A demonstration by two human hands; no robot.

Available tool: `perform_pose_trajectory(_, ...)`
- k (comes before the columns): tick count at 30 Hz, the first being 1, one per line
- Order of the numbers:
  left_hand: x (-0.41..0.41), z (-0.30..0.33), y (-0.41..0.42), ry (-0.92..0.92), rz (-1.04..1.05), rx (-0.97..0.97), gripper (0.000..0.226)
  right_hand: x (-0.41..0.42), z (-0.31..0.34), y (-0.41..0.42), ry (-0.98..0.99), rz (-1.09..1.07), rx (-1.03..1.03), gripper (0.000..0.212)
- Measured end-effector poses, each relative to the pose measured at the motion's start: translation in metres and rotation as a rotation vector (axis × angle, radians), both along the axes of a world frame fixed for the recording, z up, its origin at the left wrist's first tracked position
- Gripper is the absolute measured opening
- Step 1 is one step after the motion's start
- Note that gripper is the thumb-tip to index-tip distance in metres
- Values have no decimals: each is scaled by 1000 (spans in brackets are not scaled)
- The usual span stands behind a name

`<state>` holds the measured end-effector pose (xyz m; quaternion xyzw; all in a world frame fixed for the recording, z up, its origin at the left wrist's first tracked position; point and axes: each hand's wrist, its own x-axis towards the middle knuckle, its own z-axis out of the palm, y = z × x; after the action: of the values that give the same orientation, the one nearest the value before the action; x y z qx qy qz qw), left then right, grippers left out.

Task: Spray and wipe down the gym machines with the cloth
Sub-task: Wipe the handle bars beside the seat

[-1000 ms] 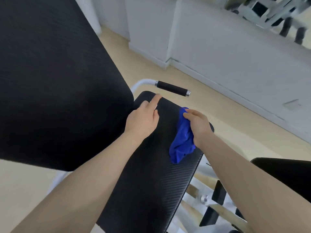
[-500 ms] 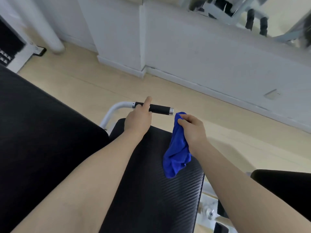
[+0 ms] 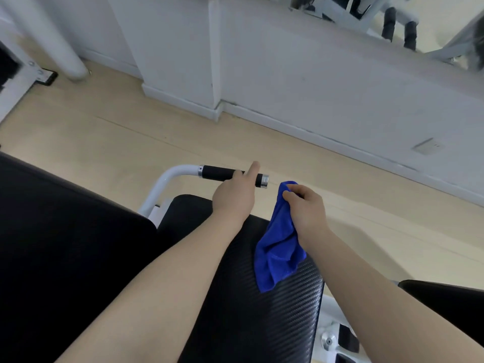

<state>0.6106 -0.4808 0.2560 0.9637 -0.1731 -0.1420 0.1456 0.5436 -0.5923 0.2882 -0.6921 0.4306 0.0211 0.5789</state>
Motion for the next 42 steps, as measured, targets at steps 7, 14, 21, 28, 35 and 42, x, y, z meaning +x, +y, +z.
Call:
perform_pose_trajectory(7, 17, -2, 44, -59, 186, -5, 54, 25, -3, 10, -9, 318, -488, 31)
perform_pose_trajectory(14, 0, 1, 95, 48, 523, -263, 50, 93, -43, 69, 68, 887, -897, 23)
perform_pose_trajectory(21, -4, -9, 91, 63, 562, -269, 42, 118, -54, 80, 125, 1158, -978, 25)
perform_pose_trajectory(28, -3, -6, 92, 74, 559, -298, 40, 114, -38, 59, 400, 936, -911, 25)
perform_pose_trajectory(35, -2, -10, 94, 72, 585, -384, 43, 147, -55, 111, 206, 1153, -885, 25)
perform_pose_trajectory(42, -3, -10, 96, 75, 591, -379, 41, 112, -52, 45, 373, 884, -971, 25)
